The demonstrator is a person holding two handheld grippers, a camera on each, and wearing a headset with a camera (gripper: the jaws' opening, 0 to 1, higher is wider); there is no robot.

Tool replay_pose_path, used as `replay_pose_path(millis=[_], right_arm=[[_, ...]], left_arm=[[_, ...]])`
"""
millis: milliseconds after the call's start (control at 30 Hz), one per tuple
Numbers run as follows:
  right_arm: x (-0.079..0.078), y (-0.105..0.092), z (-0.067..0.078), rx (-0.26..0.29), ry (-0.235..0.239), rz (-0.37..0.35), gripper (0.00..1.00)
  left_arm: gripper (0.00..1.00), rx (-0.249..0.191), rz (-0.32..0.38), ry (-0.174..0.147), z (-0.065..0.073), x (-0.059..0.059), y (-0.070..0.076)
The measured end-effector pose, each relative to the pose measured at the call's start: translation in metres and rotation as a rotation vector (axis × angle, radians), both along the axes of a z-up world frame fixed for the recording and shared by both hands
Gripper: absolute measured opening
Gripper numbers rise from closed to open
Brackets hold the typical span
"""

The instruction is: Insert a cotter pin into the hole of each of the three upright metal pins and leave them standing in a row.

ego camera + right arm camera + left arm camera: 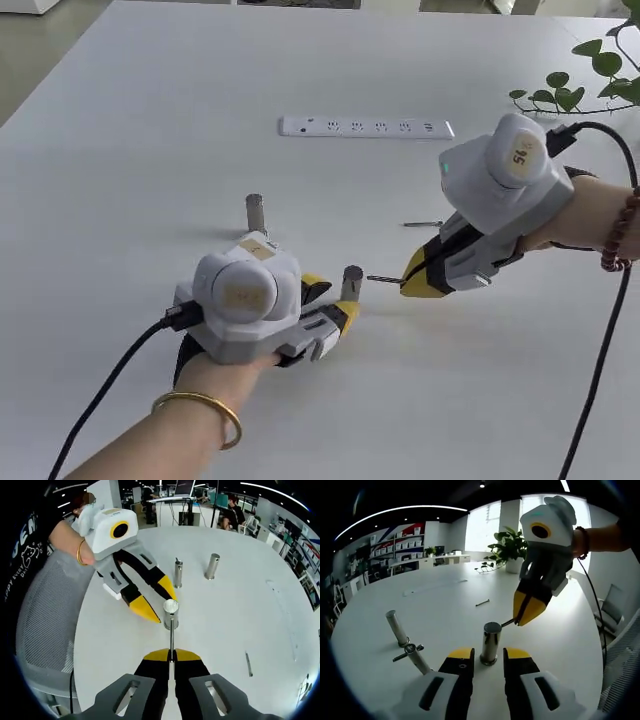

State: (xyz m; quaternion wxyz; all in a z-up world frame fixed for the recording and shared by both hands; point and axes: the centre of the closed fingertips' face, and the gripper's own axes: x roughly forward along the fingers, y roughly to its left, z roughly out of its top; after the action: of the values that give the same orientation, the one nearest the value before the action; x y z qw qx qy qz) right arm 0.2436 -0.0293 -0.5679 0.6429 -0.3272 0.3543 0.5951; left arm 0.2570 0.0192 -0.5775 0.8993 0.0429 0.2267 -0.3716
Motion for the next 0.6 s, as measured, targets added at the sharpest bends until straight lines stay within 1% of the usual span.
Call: replay_pose_path(millis=[133, 233, 300, 400, 467, 500, 600], right_arm=[[0.0011, 0.0016, 0.0002, 0.006, 0.001, -0.003, 0.00], [0.0009, 0.0031, 0.0003, 0.006, 0.001, 0.004, 0.00], [0.0008, 0.0042, 0.0010, 0.009, 0.001, 0.007, 0.00], [0.0007, 0.0067, 0.0024, 0.014, -0.003, 0.013, 0.00], [0.0002, 0.0070, 0.0023, 0.004, -0.009, 0.028, 0.00], [-0.0001, 0.0074, 0.0021, 0.002, -0.011, 0.032, 0.00], [0.0002, 0.0081, 0.0020, -0.003, -0.017, 0.041, 0.00]], left_arm=[[0.19, -0.001, -0.004, 0.001, -0.0020, 0.0015, -0.0052], [0.15, 0.001, 0.001, -0.001, -0.0013, 0.0026, -0.0085], [0.15, -0.002, 0.001, -0.003, -0.0007, 0.0035, -0.0095], [0.13, 0.007, 0.004, -0.007, -0.0012, 0.0056, -0.0090], [0.12, 0.009, 0.008, 0.000, -0.0023, 0.0066, -0.0079], [0.12, 0.004, 0.008, 0.010, -0.0029, 0.0063, -0.0082], [0.12, 0.004, 0.000, 0.011, -0.0030, 0.0060, -0.0083]])
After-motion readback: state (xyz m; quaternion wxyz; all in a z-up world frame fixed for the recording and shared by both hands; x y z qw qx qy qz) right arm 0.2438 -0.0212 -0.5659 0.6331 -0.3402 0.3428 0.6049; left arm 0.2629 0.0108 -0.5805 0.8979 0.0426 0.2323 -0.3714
